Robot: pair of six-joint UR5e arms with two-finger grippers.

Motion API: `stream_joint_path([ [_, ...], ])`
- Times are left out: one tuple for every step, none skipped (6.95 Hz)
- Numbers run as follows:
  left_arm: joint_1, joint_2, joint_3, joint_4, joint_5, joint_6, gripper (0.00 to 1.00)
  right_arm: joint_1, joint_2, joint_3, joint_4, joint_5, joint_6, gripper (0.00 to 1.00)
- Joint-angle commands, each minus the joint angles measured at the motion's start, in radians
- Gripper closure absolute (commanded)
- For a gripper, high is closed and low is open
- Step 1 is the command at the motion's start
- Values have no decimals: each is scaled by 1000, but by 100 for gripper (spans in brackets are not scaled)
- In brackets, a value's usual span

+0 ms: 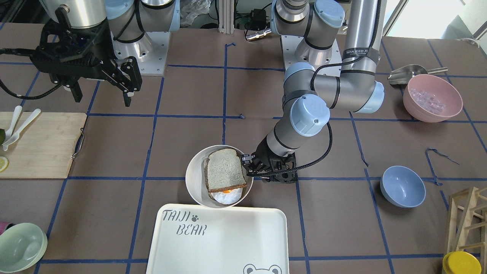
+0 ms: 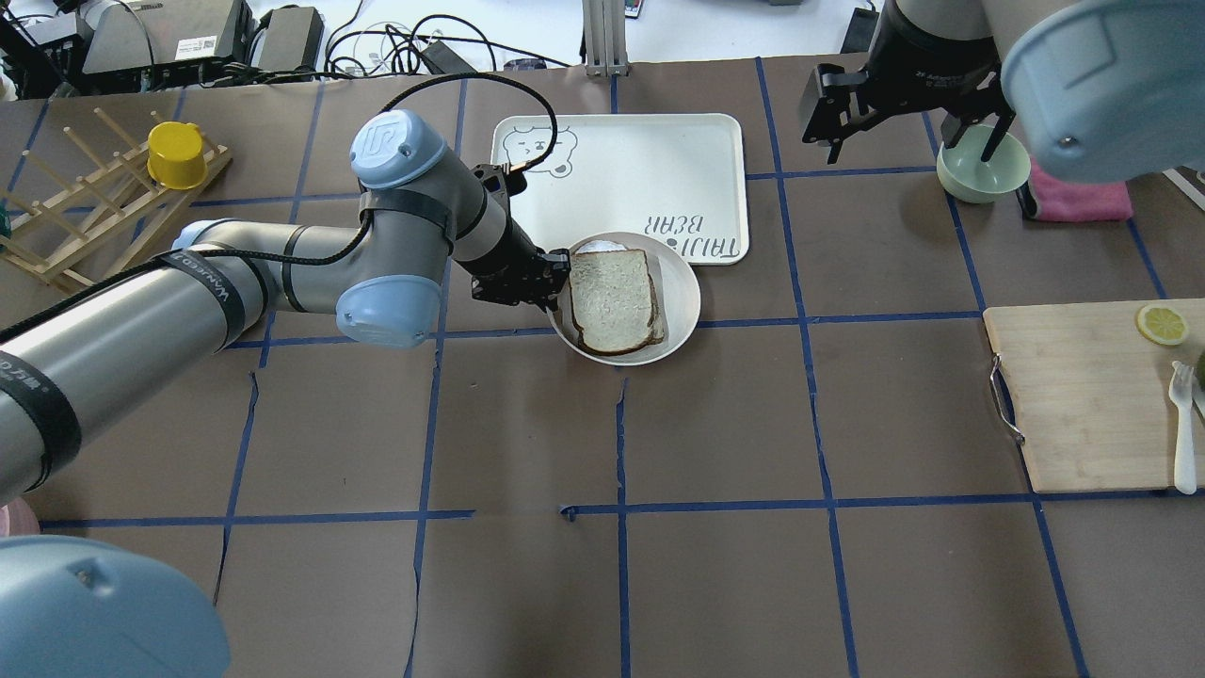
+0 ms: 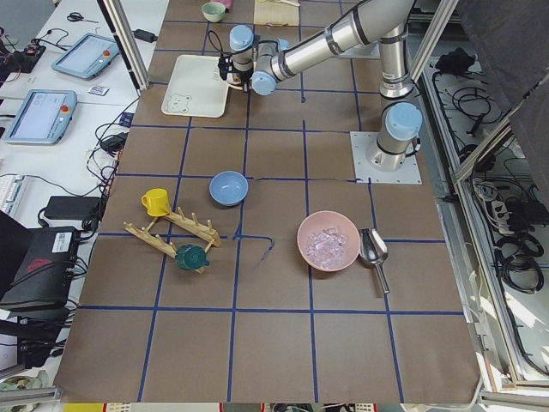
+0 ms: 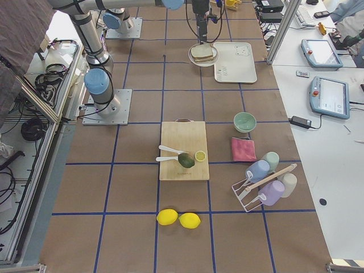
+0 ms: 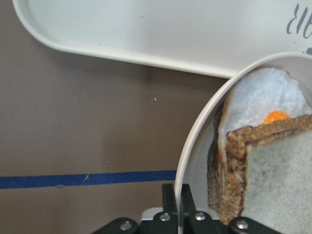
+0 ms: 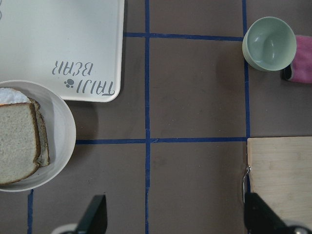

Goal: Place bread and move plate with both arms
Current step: 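Slide the plate with the left gripper onto the bear tray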

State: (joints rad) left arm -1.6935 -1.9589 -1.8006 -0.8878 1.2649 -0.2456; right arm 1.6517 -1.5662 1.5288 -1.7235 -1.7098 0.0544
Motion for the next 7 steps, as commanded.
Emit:
stream_joint_path([
  [44, -21, 131, -113, -1, 67, 100, 0, -1, -9, 1, 1, -1, 0],
  [46, -52, 238, -199, -1, 168, 100, -1, -2, -4, 5, 1, -4, 0],
  [46, -102, 323, -221, -4, 195, 100, 2, -2, -6, 4, 2, -2, 0],
  [46, -167, 390, -217, -19, 233, 100, 5, -2, -1, 4, 4, -1, 0],
  [46, -229, 468, -217, -24, 299, 100, 10, -2, -4, 4, 53, 2, 0],
  [46, -292, 534, -217, -47, 331, 100, 7, -2, -7, 5, 42, -2, 0],
  [46, -355, 594, -205, -53, 345, 100, 0, -2, -4, 7, 38, -5, 0],
])
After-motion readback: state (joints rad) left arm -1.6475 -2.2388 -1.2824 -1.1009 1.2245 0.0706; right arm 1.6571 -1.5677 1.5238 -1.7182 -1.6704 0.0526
